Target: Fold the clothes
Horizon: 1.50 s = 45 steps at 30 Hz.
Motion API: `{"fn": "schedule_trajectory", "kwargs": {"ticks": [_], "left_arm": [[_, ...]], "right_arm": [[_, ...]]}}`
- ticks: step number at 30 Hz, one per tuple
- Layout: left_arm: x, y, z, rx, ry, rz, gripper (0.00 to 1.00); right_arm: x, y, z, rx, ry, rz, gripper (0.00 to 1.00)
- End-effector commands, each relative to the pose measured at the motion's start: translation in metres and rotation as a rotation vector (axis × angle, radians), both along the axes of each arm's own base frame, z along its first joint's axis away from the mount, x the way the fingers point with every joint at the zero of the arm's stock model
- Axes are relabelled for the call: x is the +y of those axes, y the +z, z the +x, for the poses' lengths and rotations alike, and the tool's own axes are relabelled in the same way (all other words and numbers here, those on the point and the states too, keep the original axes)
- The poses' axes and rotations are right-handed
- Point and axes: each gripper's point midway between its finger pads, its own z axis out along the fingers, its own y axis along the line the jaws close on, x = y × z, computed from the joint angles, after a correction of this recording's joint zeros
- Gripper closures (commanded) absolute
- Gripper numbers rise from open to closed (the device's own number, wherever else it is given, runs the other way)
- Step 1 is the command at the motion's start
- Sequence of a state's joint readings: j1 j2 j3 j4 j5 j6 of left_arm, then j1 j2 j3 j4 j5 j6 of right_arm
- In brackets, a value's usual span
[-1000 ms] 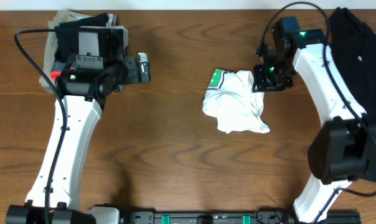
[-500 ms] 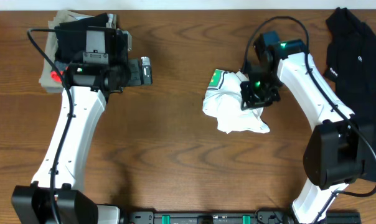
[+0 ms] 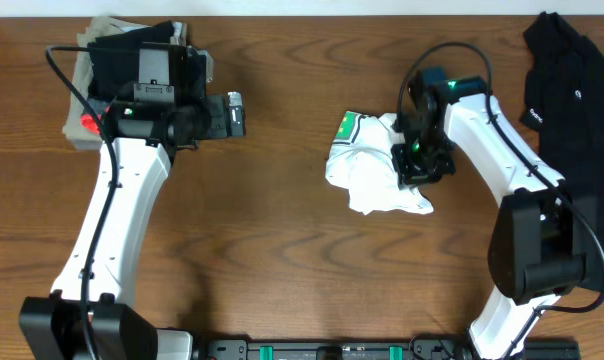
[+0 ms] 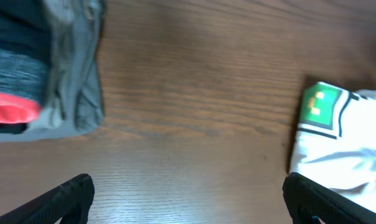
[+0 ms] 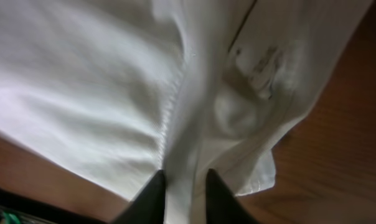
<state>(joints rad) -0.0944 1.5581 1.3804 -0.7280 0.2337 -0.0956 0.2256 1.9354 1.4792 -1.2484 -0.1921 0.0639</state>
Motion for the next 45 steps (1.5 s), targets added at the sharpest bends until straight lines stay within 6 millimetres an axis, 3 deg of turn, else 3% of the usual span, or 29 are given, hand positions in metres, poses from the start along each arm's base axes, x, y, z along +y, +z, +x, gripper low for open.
{"fn": "schedule_trajectory", "kwargs": {"ticks": [1, 3, 8, 15, 16, 17, 18, 19, 20, 22, 26, 29, 37, 45], "left_arm": [[-0.027, -0.018, -0.004, 0.046, -0.162, -0.072, 0.02], [-0.046, -0.029, -0.006, 0.068, -0.256, -0.116, 0.02], [-0.099, -0.062, -0.008, 0.119, -0.468, -0.267, 0.02], [-0.167, -0.073, -0.014, 0.088, -0.711, -0.535, 0.01], [-0.171, -0.076, -0.015, 0.092, -0.724, -0.546, 0.04], [-0.176, -0.079, -0.016, 0.097, -0.736, -0.557, 0.14], [-0.179, -0.083, -0.017, 0.104, -0.743, -0.562, 0.33], [-0.182, -0.087, -0.019, 0.115, -0.745, -0.564, 0.58], [-0.186, -0.091, -0.021, 0.128, -0.751, -0.565, 0.68], [-0.19, -0.095, -0.024, 0.149, -0.749, -0.57, 0.76], [-0.201, -0.09, -0.028, 0.141, -0.78, -0.607, 0.81], [-0.207, -0.085, -0.027, 0.137, -0.777, -0.632, 0.94], [-0.209, -0.095, -0.027, 0.206, -0.711, -0.644, 0.94], [-0.223, -0.142, -0.036, 0.388, -0.571, -0.614, 0.94]], "right_arm": [[0.001, -0.008, -0.008, 0.026, -0.002, -0.007, 0.92], [0.003, -0.009, -0.008, 0.024, -0.005, 0.008, 0.98], [0.005, -0.009, -0.006, 0.016, -0.007, 0.021, 0.99], [0.004, -0.01, -0.003, 0.005, -0.011, 0.023, 0.99], [0.004, -0.01, -0.003, 0.005, -0.011, 0.023, 0.99], [0.004, -0.01, -0.003, 0.005, -0.011, 0.023, 0.99], [0.004, -0.01, -0.003, 0.005, -0.011, 0.023, 0.98], [0.004, -0.01, -0.002, 0.005, -0.011, 0.023, 0.99], [0.004, -0.01, -0.002, 0.003, -0.011, 0.023, 0.98], [0.004, -0.01, -0.001, 0.0, -0.013, 0.024, 0.99], [0.003, -0.01, 0.0, -0.004, -0.017, 0.025, 0.98], [0.002, -0.01, 0.001, -0.005, -0.019, 0.025, 0.99], [0.001, -0.01, 0.001, -0.005, -0.023, 0.026, 0.99], [-0.005, -0.01, 0.004, -0.01, -0.043, 0.026, 0.99]]}}
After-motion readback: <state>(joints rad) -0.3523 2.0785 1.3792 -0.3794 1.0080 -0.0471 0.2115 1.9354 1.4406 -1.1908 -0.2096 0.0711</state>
